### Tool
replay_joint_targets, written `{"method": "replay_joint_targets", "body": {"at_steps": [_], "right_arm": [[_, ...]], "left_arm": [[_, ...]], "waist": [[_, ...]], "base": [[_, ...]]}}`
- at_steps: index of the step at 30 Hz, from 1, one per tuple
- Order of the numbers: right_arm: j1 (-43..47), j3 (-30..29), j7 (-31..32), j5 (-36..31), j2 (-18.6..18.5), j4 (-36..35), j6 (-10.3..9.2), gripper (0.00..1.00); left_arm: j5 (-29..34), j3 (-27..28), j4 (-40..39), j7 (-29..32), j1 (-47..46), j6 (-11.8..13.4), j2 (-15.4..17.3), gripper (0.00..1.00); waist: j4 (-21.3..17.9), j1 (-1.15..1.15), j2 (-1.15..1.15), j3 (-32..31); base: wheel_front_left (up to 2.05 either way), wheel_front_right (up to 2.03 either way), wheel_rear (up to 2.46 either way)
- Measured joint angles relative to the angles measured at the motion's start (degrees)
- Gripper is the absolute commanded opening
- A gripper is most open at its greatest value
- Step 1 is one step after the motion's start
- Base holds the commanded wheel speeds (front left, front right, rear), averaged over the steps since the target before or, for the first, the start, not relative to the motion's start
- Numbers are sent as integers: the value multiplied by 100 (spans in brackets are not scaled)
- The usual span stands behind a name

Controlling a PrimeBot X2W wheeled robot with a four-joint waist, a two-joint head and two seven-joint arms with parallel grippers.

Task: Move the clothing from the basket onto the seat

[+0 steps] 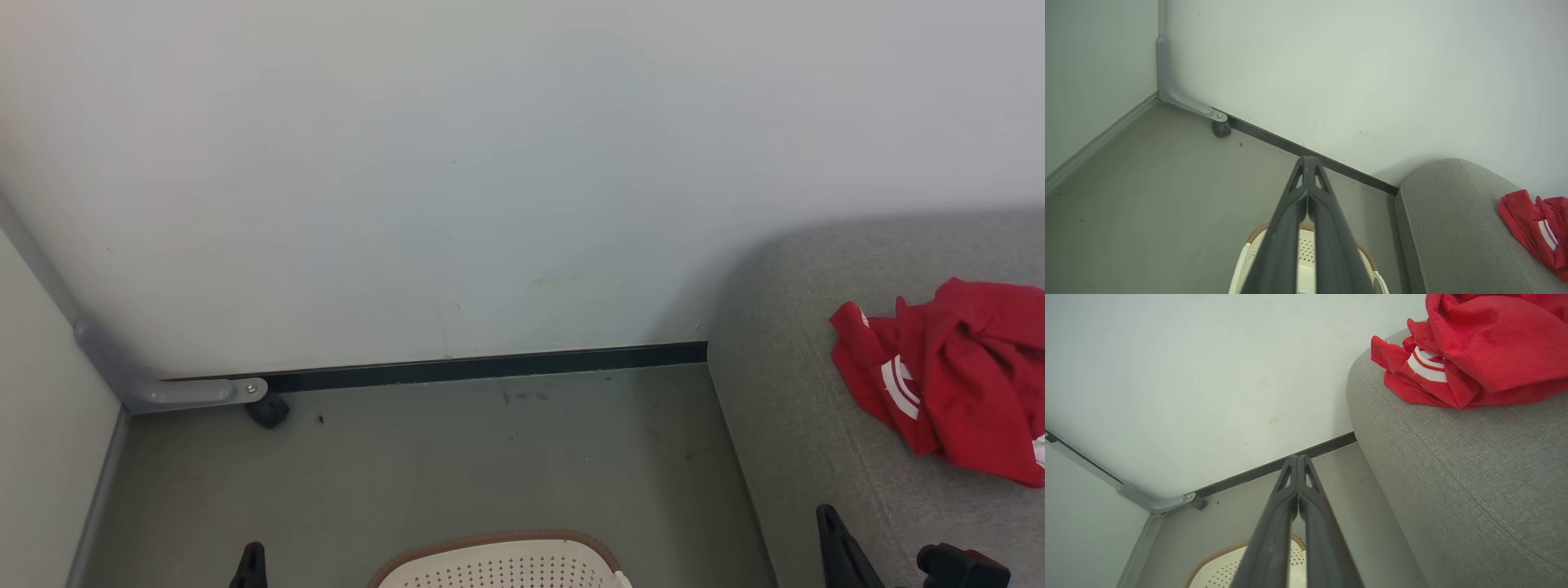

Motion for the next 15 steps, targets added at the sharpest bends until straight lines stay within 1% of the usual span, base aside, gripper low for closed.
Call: {"method": "replay_joint_targets", "body": {"at_steps": [6,8,15], "right_arm": [[-9,-224,162,573,65,7,99,0],[-11,-286,174,717,91,10,107,0],[-20,-503,363,1287,151,15,224,0]], "left_arm": [[-541,115,31,118,-105,-100,-42,0],[-659,154,42,175,-112,-114,-47,0],[-1129,246,105,299,-127,-235,-89,0]], "waist": [[5,0,0,3],[6,0,0,3],[11,0,0,6]], "base": [[0,0,0],[0,0,0],[0,0,0]]}}
